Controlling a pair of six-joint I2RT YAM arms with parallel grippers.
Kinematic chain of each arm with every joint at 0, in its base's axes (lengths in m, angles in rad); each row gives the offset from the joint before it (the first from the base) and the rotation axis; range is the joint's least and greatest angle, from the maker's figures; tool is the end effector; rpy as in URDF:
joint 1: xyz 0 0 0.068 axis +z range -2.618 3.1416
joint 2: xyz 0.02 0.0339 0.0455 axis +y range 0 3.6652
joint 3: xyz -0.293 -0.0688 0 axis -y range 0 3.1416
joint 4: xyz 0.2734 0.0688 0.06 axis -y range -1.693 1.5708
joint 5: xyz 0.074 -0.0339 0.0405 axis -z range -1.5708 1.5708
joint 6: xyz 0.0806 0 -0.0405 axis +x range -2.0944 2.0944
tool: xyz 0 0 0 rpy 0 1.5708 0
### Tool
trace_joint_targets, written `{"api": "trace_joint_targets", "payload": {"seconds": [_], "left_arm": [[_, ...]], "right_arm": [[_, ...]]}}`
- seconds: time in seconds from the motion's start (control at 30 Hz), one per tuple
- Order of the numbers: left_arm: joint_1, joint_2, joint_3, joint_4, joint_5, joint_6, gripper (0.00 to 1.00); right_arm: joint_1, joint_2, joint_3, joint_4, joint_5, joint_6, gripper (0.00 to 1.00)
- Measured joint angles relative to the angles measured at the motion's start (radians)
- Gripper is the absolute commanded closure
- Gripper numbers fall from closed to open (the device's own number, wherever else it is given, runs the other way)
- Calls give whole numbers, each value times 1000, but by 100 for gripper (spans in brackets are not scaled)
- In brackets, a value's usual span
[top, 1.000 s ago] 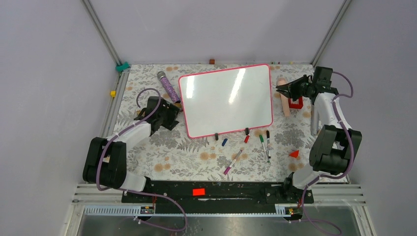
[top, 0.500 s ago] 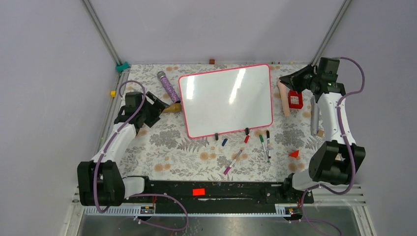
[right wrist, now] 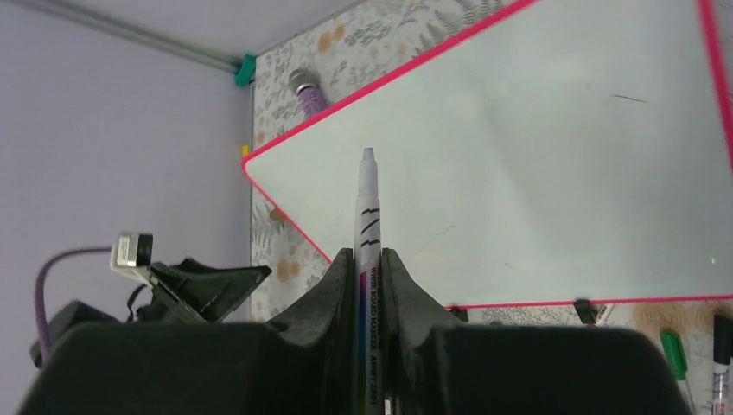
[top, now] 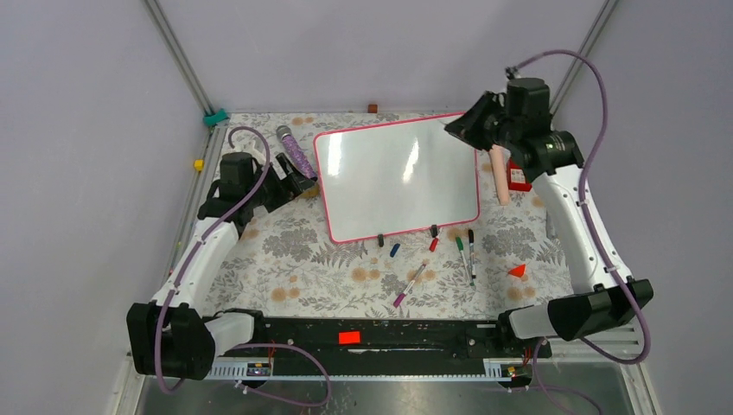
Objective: Write a sentence on the whiteboard
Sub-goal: Adjust the whiteboard on the whiteboard stand, then write a sentence on the whiteboard.
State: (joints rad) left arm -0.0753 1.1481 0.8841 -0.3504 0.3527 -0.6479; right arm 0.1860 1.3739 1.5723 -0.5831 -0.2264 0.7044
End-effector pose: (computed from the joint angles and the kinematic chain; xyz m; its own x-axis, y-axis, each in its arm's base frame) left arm 0.2987 -0.0505 0.2810 -0.6708 -0.5174 -0.5314 -0.0662 0.7554 -0.6519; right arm 0.3507 0.0844 0.4563 -0.5301 0.5424 -0.6518 -0.0543 0.7454 0.6644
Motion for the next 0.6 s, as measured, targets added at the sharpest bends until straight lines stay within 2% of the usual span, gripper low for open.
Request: {"api": "trace_joint_targets", "payload": {"seconds": [0.13, 0.23, 0.43, 0.6], "left_arm": [[-13, 0, 24, 20, 53, 14, 12], [-13, 0, 40, 33, 78, 14, 2], [-13, 48, 130, 59, 113, 21, 1], [6, 120, 217, 91, 123, 24, 1]], "right_arm": [[182, 51, 145, -65, 132, -91, 100], [289, 60, 169, -96, 231, -148, 100], [449, 98, 209, -142, 363, -240, 100], [498, 123, 214, -144, 394, -283, 100]]}}
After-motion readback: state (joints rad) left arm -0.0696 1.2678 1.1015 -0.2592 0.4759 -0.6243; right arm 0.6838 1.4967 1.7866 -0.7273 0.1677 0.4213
